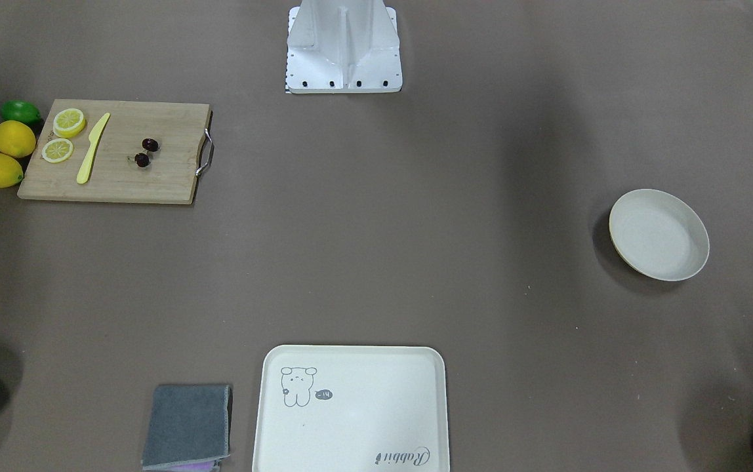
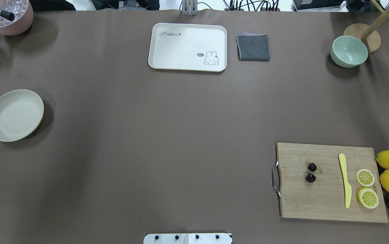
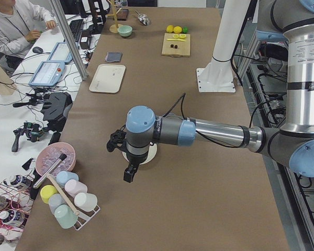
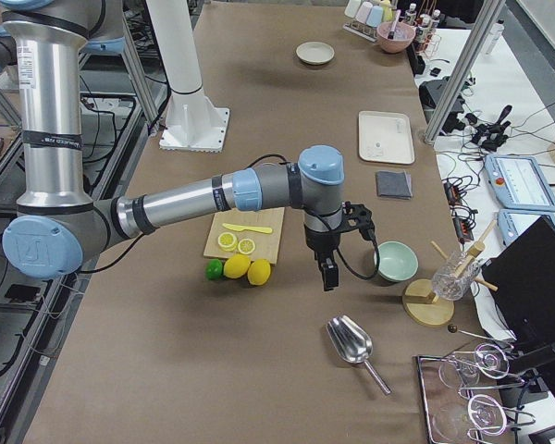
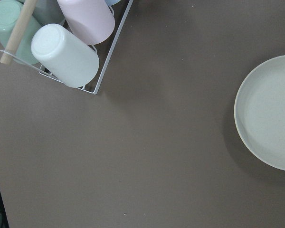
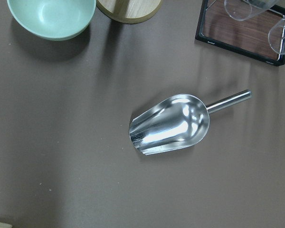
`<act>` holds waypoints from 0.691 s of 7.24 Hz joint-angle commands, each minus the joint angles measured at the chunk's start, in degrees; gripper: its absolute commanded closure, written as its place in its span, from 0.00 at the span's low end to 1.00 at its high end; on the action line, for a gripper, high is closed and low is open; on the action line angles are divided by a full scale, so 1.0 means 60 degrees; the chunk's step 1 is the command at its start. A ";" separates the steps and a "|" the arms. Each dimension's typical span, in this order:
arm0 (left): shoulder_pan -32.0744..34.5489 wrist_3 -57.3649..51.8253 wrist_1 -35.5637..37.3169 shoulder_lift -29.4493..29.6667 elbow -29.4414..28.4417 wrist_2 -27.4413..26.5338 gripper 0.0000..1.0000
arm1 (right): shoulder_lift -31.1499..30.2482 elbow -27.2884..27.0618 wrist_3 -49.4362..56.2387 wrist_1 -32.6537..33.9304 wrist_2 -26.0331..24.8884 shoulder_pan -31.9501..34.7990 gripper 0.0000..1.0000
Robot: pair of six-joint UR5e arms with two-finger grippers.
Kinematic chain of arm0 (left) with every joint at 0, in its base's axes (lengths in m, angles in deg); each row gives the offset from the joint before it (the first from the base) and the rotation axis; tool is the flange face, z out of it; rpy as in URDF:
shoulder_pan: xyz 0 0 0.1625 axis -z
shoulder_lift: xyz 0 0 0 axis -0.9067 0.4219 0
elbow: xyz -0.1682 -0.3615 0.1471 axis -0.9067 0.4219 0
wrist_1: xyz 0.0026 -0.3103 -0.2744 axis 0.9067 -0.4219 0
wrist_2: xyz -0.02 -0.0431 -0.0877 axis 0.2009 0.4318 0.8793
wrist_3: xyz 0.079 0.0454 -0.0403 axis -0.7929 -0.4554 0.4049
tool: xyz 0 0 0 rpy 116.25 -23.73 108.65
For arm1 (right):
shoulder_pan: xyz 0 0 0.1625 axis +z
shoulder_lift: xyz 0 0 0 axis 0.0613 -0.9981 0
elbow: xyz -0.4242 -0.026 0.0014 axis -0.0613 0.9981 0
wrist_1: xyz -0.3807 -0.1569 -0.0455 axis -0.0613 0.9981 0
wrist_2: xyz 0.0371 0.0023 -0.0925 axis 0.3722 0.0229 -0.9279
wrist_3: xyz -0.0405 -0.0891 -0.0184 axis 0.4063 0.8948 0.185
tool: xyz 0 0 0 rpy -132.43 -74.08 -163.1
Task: Place red cherry on plate
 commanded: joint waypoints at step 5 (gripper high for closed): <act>0.0400 0.0060 0.1298 0.0607 -0.0043 0.2045 0.02 | -0.0002 0.0024 -0.0050 -0.0008 0.0415 -0.0015 0.00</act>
